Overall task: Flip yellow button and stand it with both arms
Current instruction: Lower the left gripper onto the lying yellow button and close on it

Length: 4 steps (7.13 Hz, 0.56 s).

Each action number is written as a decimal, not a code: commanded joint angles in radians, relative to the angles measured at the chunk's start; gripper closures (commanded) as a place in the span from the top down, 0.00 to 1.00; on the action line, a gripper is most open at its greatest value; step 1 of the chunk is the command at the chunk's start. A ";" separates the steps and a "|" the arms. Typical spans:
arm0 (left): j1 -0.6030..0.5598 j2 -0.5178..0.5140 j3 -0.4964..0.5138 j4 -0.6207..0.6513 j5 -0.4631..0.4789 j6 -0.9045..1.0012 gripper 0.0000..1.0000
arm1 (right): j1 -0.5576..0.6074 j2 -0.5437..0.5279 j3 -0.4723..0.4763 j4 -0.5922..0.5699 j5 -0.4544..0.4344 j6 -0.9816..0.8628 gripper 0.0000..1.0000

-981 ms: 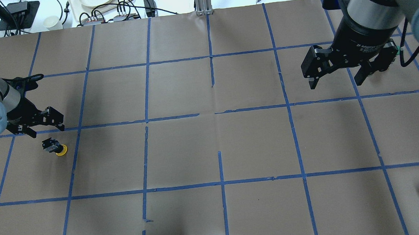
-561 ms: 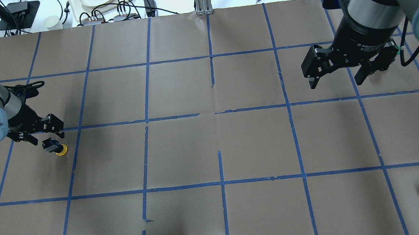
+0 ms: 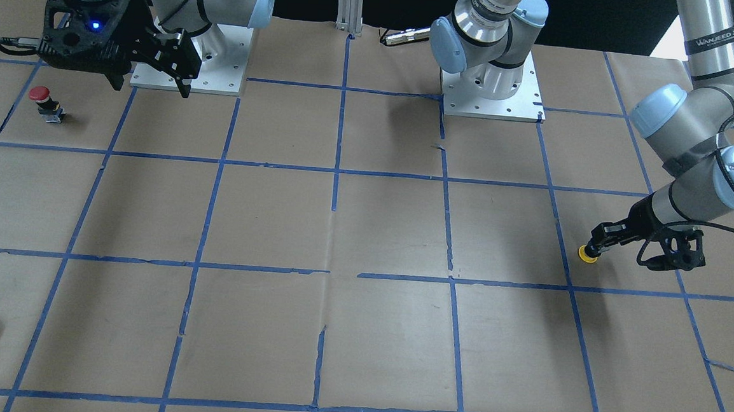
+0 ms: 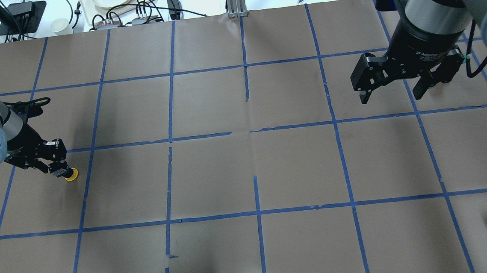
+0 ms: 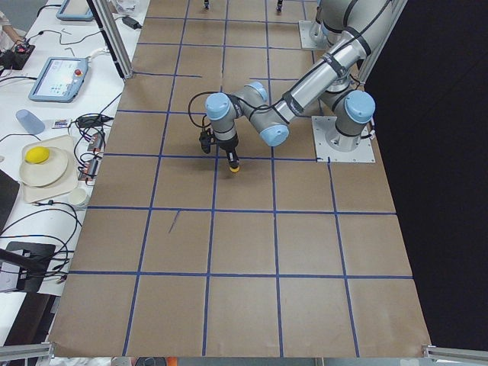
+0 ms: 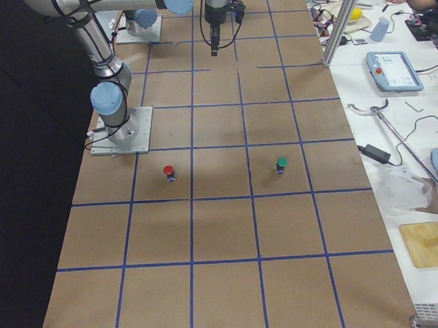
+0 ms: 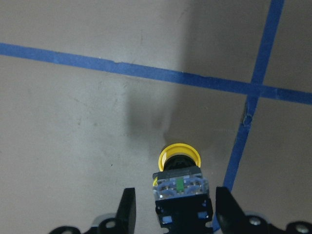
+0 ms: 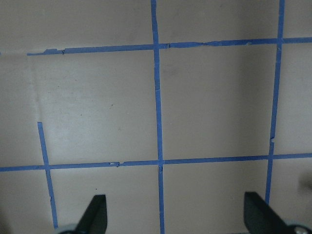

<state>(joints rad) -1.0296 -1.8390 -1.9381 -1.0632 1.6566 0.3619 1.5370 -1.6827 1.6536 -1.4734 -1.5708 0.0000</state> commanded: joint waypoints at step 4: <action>-0.021 0.044 0.016 -0.101 -0.154 0.012 0.16 | -0.002 0.000 -0.001 -0.005 0.000 -0.029 1.00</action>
<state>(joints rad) -1.0389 -1.8224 -1.9314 -1.1168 1.5771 0.3633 1.5368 -1.6823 1.6533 -1.4755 -1.5708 -0.0140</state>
